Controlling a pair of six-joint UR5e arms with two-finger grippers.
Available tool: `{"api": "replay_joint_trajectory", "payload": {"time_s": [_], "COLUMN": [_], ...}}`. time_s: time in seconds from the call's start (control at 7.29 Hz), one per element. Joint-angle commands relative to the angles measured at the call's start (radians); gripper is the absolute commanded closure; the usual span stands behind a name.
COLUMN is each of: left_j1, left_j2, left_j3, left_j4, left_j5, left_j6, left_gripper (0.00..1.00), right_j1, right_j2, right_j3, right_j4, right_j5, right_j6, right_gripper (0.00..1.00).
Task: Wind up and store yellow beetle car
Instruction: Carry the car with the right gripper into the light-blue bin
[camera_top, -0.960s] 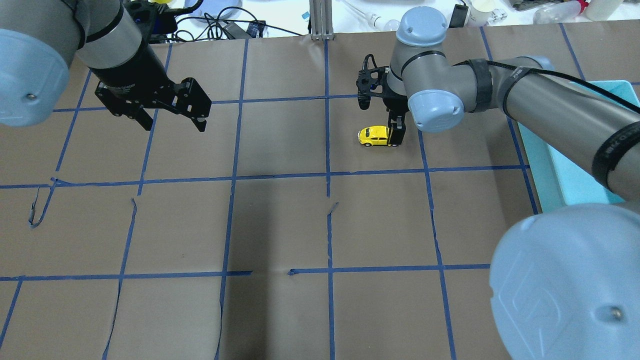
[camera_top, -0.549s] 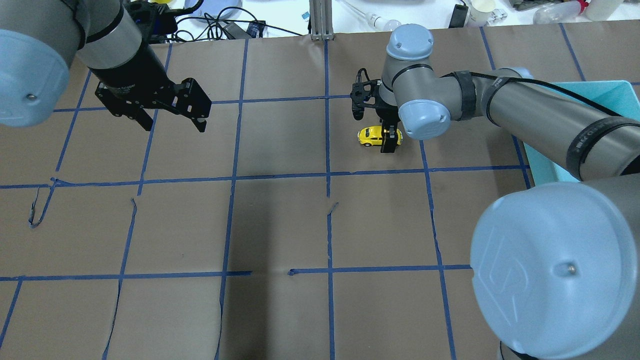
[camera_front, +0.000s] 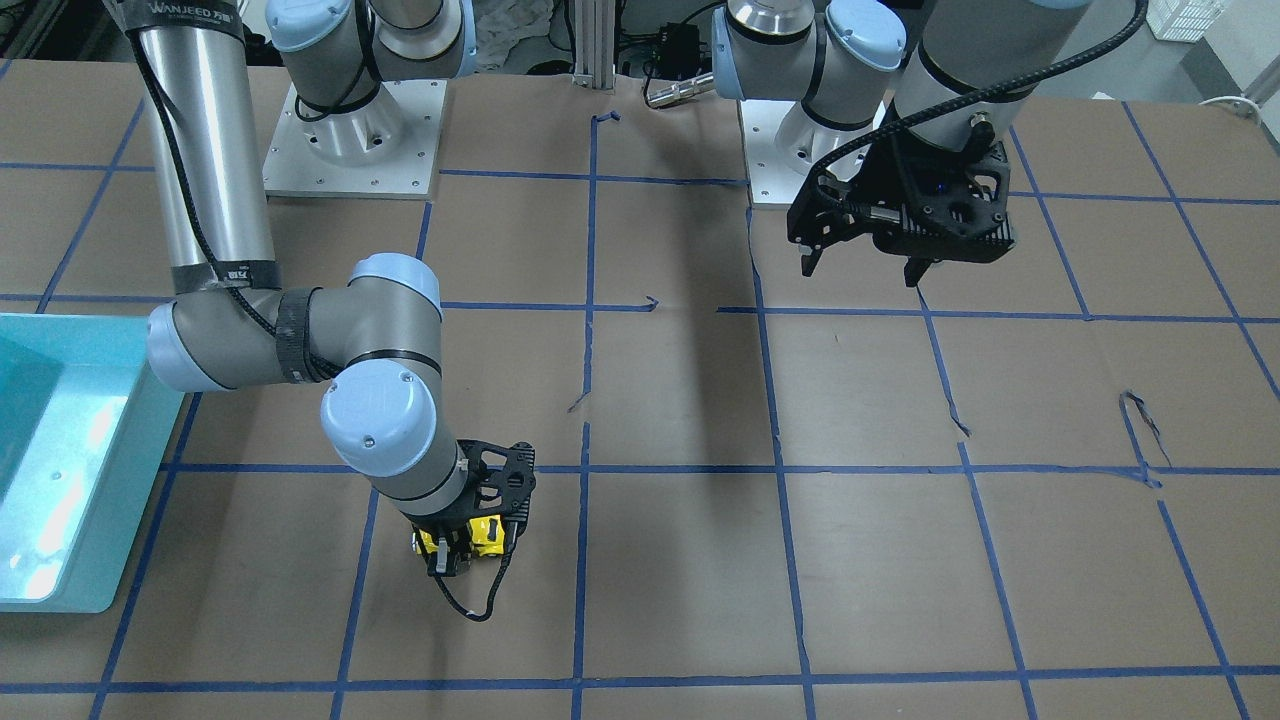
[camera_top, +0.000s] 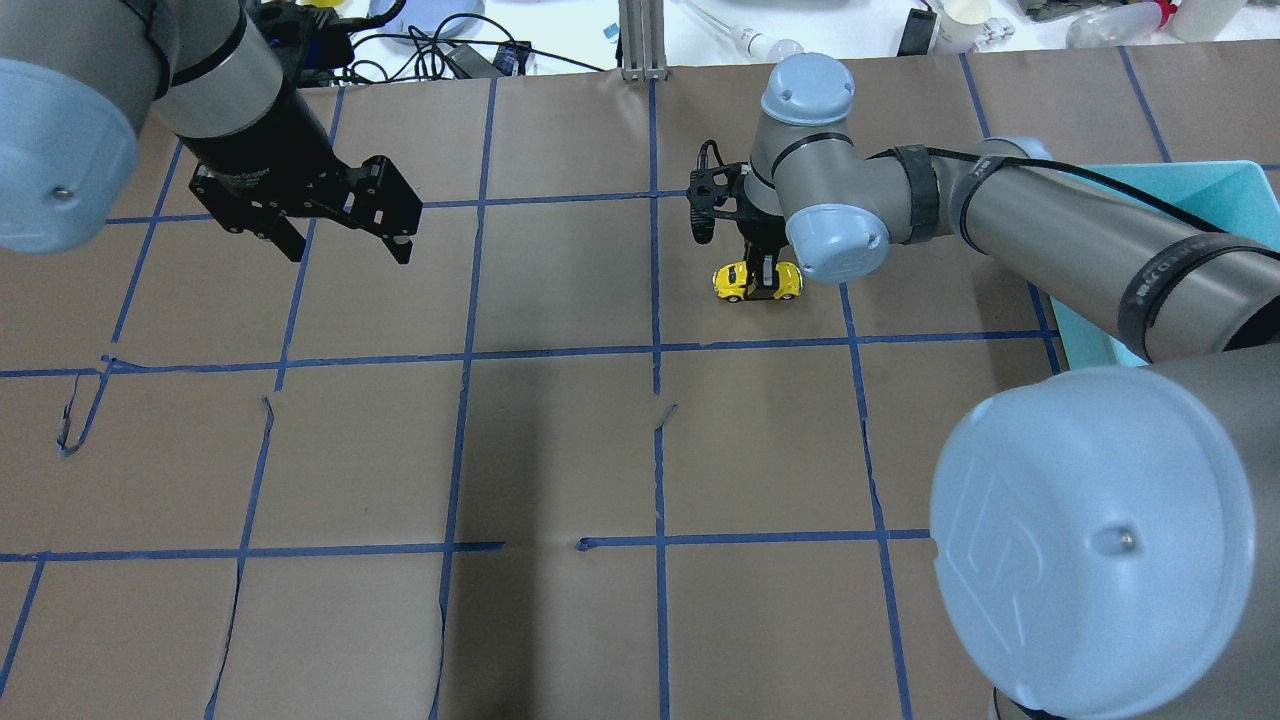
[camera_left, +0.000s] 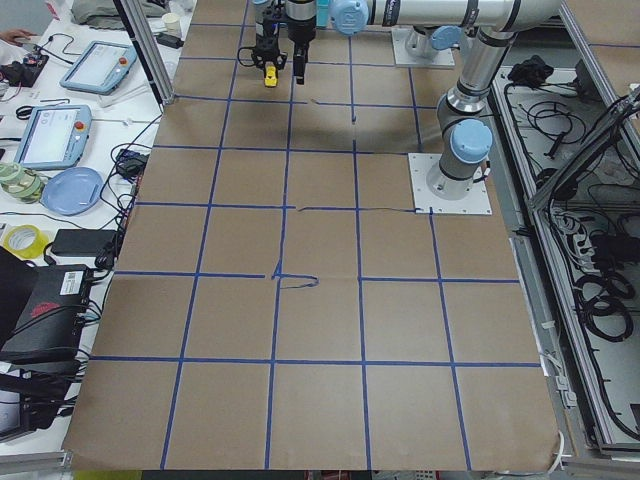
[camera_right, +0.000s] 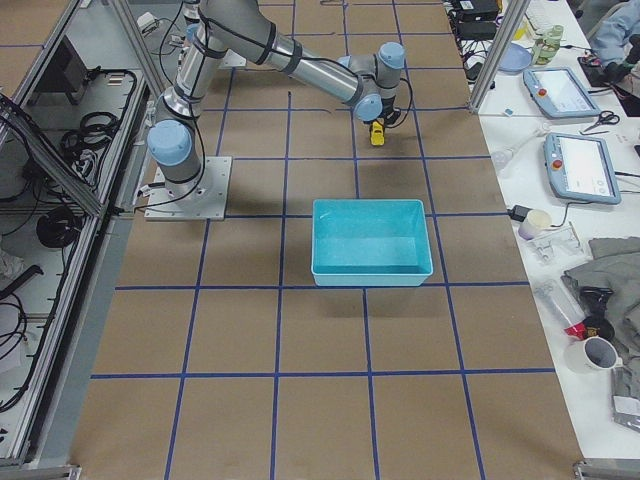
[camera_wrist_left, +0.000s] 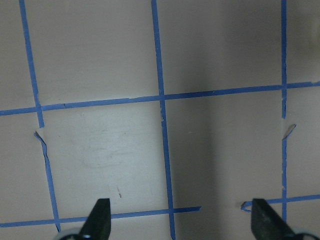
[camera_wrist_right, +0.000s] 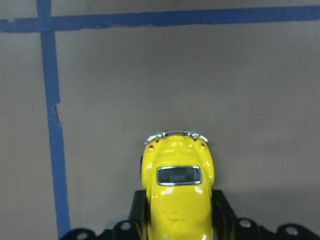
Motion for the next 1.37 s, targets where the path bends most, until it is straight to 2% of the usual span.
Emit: {"api": "replay_joint_trajectory", "payload": {"time_s": [0.0,0.14,0.27,0.55,0.69,0.96,1.23], "left_j1": [0.002,0.005,-0.003,0.005,0.003,0.003,0.003], "left_j2": [0.001,0.001,-0.005,0.0,0.001,-0.003,0.0], "left_j3": [0.0,0.002,0.0,0.0,0.0,0.002,0.0], "left_j4": [-0.002,0.0,0.002,0.002,0.002,0.003,0.008], "left_j5": [0.0,0.001,0.042,0.046,0.047,0.047,0.047], "left_j6": [0.002,0.0,-0.006,-0.014,-0.014,-0.015,-0.015], "left_gripper": [0.0,0.0,0.0,0.0,0.0,0.0,0.0], "right_j1": [-0.007,-0.031,-0.11,-0.32,-0.397,-0.58,-0.692], "right_j2": [-0.073,-0.151,-0.22,-0.322,-0.333,-0.325,-0.321], "right_j3": [-0.001,0.013,0.015,0.034,0.041,0.047,0.099], "right_j4": [0.015,0.046,0.125,0.193,0.228,0.224,0.172], "right_j5": [-0.121,-0.128,-0.136,-0.125,-0.124,-0.101,-0.038], "right_j6": [-0.048,-0.064,-0.068,-0.196,-0.234,-0.587,-0.787], "right_gripper": [1.0,1.0,1.0,1.0,1.0,1.0,1.0]}}
